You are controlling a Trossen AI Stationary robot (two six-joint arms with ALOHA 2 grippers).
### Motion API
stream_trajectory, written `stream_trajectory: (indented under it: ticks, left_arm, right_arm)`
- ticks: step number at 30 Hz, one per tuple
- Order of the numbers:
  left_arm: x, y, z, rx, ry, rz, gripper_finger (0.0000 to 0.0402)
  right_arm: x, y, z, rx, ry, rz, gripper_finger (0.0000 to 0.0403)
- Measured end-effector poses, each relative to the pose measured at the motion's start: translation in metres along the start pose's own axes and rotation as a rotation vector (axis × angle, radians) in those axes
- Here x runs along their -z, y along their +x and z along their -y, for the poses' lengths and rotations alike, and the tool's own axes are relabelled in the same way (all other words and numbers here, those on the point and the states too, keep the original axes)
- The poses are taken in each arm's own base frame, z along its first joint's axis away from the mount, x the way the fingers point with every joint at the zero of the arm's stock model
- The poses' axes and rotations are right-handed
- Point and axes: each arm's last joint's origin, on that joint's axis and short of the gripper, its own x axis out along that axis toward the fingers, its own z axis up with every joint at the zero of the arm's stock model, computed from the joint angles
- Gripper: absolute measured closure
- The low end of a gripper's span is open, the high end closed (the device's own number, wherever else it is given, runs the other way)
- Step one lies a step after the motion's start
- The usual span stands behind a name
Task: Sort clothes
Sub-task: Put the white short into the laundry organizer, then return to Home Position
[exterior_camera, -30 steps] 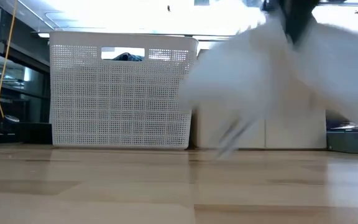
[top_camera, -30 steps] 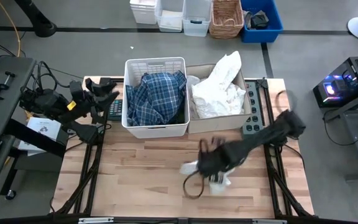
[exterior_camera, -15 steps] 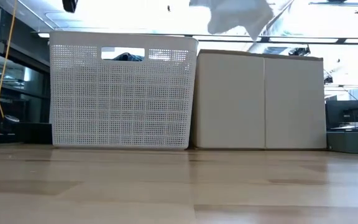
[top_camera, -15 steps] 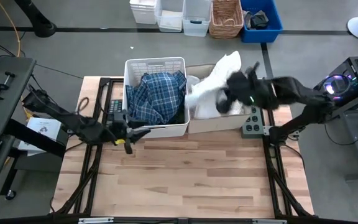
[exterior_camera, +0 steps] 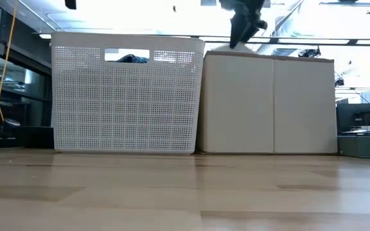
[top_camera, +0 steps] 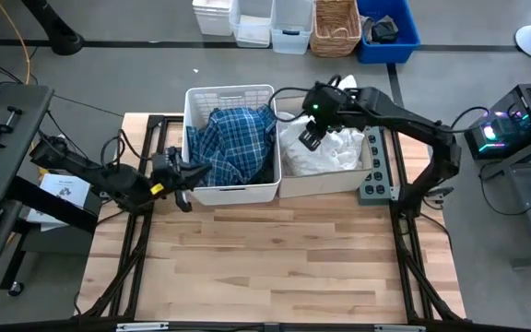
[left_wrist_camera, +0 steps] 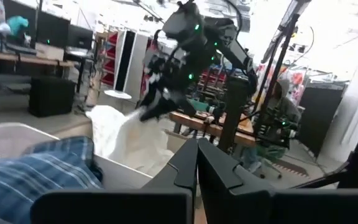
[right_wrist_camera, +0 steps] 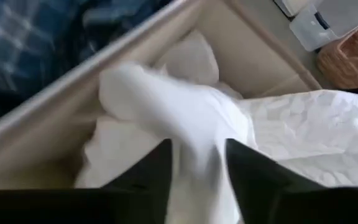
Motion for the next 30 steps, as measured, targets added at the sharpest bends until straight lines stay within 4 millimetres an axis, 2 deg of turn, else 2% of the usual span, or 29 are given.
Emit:
stream_trajectory:
  ticks: [5, 8, 10, 12, 14, 18, 21, 25, 28, 30]
  left_arm:
    - [-0.008, -0.008, -0.008, -0.038, 0.044, 0.015, 0.0401]
    - [-0.016, -0.014, -0.015, -0.067, 0.068, 0.036, 0.0401]
    - [-0.02, -0.017, -0.02, -0.084, 0.079, 0.05, 0.0401]
    - [-0.022, -0.017, -0.024, -0.086, 0.09, 0.056, 0.0401]
    - [-0.022, -0.015, -0.028, -0.069, 0.104, 0.056, 0.0401]
    - [-0.009, -0.006, -0.042, -0.046, 0.164, 0.03, 0.0401]
    - [0.001, 0.001, -0.058, -0.041, 0.181, -0.012, 0.0401]
    - [0.014, -0.007, -0.075, 0.086, 0.064, -0.096, 0.0401]
    - [0.038, -0.021, -0.083, 0.155, -0.021, -0.153, 0.0401]
    - [0.049, -0.029, -0.088, 0.173, -0.046, -0.104, 0.0401]
  right_arm:
    - [0.008, -0.001, -0.003, -0.008, -0.108, -0.081, 0.0174]
    - [0.018, -0.019, -0.002, -0.042, -0.126, -0.082, 0.0144]
    - [0.032, -0.034, 0.0, -0.055, -0.113, -0.051, 0.0137]
    - [0.055, -0.043, 0.002, -0.067, -0.062, -0.014, 0.0134]
    - [0.085, -0.045, 0.004, -0.091, 0.021, 0.019, 0.0134]
    - [0.152, -0.039, 0.006, -0.173, 0.246, 0.046, 0.0133]
    - [0.184, -0.032, 0.002, -0.31, 0.402, 0.085, 0.0133]
    - [0.198, -0.032, -0.007, -0.458, 0.536, 0.17, 0.0135]
    - [0.197, -0.038, -0.012, -0.48, 0.567, 0.222, 0.0144]
    - [0.193, -0.046, -0.013, -0.475, 0.573, 0.258, 0.0151]
